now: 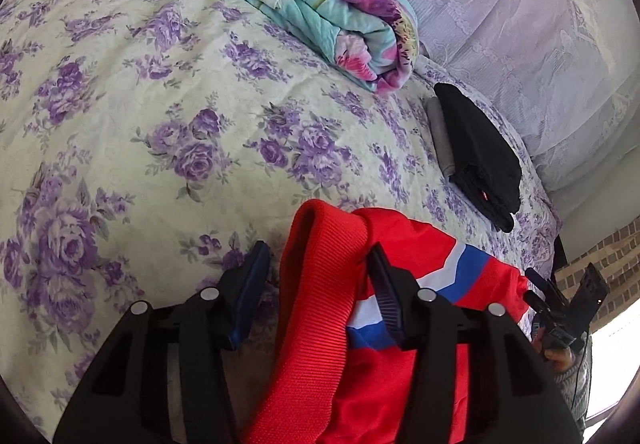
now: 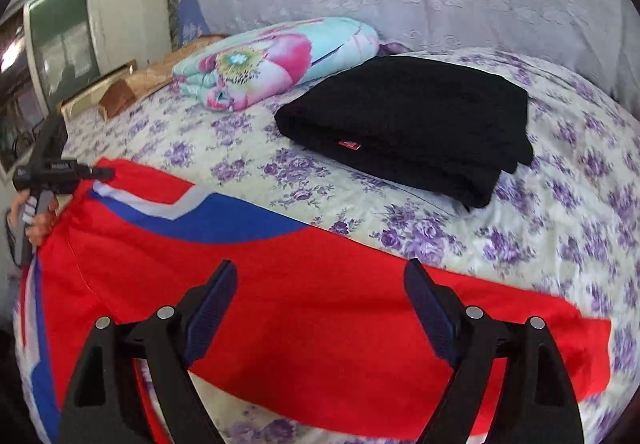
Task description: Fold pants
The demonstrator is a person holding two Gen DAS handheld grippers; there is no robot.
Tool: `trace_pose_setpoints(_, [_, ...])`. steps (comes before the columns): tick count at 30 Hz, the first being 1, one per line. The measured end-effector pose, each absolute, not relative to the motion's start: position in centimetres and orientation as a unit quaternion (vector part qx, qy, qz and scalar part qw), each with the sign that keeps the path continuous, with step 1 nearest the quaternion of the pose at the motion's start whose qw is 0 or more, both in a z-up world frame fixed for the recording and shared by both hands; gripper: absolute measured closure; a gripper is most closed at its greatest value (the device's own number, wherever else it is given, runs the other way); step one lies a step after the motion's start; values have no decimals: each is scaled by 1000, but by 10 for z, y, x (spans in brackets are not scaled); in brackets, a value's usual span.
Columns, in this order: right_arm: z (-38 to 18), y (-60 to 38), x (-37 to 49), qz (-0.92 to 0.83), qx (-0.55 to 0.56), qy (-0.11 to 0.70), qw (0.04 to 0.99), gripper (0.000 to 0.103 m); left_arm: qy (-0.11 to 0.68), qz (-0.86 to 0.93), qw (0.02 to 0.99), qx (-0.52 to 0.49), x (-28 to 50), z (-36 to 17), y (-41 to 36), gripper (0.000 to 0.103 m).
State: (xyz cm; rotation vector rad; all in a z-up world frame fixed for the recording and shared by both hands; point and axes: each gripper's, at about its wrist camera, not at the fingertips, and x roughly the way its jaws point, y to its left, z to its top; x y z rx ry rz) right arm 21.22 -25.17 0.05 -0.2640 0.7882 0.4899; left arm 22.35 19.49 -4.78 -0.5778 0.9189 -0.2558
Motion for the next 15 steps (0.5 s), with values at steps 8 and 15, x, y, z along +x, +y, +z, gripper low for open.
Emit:
trace_pose_setpoints(8, [-22,-238,263,299,-190,426,832,53,432,-132,845,-287,228,-50,198,53])
trace_pose_setpoints(15, [-34,-244,274,322,-178,432,824,67,432,-136,843,-290,229,-51,198,61])
